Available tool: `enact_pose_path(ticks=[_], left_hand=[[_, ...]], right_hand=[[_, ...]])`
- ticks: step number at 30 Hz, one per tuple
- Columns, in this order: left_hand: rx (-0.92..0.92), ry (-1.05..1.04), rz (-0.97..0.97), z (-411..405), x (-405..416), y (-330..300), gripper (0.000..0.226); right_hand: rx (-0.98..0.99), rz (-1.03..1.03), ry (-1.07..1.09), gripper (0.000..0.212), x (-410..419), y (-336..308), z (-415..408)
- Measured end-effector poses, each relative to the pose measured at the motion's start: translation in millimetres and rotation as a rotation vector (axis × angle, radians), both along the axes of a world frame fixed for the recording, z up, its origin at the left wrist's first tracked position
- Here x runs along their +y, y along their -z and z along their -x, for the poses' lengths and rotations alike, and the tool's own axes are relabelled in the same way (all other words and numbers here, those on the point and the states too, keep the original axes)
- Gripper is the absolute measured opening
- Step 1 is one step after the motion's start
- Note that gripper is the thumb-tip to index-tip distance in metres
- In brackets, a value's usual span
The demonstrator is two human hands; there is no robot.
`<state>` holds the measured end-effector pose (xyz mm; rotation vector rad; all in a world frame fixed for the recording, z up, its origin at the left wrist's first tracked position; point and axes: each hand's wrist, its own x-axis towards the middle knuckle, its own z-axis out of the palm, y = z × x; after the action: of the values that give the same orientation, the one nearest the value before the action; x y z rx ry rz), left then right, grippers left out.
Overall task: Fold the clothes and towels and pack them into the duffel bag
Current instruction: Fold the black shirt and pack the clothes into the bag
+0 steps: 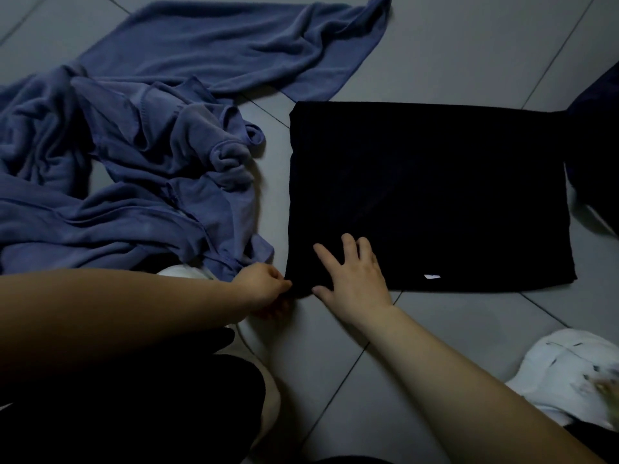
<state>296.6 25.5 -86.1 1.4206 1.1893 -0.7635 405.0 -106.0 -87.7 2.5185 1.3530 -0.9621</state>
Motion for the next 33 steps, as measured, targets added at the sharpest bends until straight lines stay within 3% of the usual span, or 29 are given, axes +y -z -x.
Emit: enact_pose_path(ticks=[3, 6, 9, 12, 19, 25, 28, 33], left_hand=[[-0.013, 0.147, -0.076, -2.9, 6.6, -8.1, 0.021], [-0.195, 0.391, -0.413, -26.5, 33.2, -18.2, 0.017], [-0.339, 0.294, -0.549, -68.7, 81.0, -21.4, 0.013], [-0.31, 0.2, -0.708, -110.8, 130.2, -8.7, 0.029], [-0.343, 0.133, -0.633, -163.7, 137.3, 10.8, 0.051], [-0.277, 0.104, -0.734, -179.9, 142.0, 18.7, 0.038], [-0.24, 0.173, -0.749, -186.9, 144.3, 17.2, 0.017], [-0.23, 0.086, -0.847, -191.6, 159.5, 7.3, 0.013]], right_hand=[[-0.019, 0.012, -0.041, 0.079, -0.8, -3.8, -2.1], [-0.06, -0.031, -0.057, 0.081, 2.8, -6.0, 1.8], [-0.074, -0.148, -0.075, 0.077, 11.0, -4.9, 10.8], [0.056, -0.163, 0.012, 0.072, 17.2, 2.1, 18.8], [0.005, -0.225, 0.162, 0.038, 29.0, 11.1, 16.8], [0.497, -0.201, 0.381, 0.032, 29.8, 13.9, -25.6], [0.655, -0.174, 0.439, 0.016, 23.9, 10.0, -38.7], [0.705, -0.22, 0.571, 0.024, 20.4, 12.5, -44.6]])
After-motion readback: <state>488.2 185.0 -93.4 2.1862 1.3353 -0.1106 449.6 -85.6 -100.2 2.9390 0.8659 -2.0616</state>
